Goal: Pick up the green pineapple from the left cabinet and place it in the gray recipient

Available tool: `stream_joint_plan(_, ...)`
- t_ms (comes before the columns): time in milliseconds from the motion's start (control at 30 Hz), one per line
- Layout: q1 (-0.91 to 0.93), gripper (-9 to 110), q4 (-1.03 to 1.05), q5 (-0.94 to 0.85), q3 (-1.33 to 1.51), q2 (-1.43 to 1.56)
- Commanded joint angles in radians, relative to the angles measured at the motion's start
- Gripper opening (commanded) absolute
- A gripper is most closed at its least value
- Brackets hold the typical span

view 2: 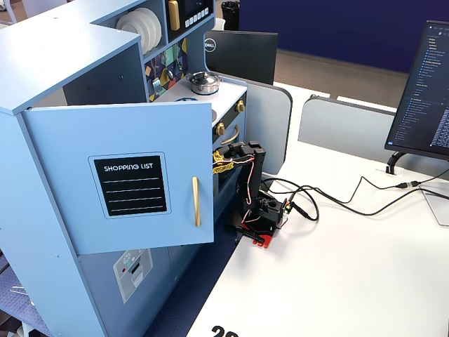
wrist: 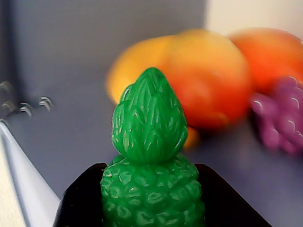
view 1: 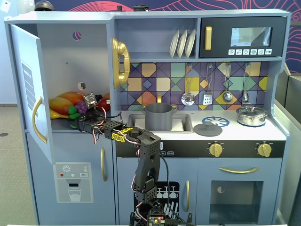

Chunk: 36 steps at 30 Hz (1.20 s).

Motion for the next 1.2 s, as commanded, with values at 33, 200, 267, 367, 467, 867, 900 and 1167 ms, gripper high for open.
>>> stream_joint_plan(33, -0.048, 0, -0.060, -0.035, 0.031, 0.273)
stream_joint_plan(200, -0.078, 0, -0.078, -0.074, 0.215, 0.586)
stream_joint_plan(267, -0.077, 0, -0.123, -0.097, 0.298, 0.707)
stream_joint_plan(367, -0.021, 0, -0.140, -0.107, 0.383, 0.876)
stream_joint_plan(467, 0.132, 0, -0.146, -0.060, 0.428, 1.003)
stream_joint_plan(867, 0.862, 0, 0.249, 0.245, 0.296, 0.989)
stream_joint_plan(900, 0.881, 0, 0.275, 0.242, 0.267, 0.946)
stream_joint_plan(1167, 0.928, 0, 0.515, 0.161, -0.080, 0.535)
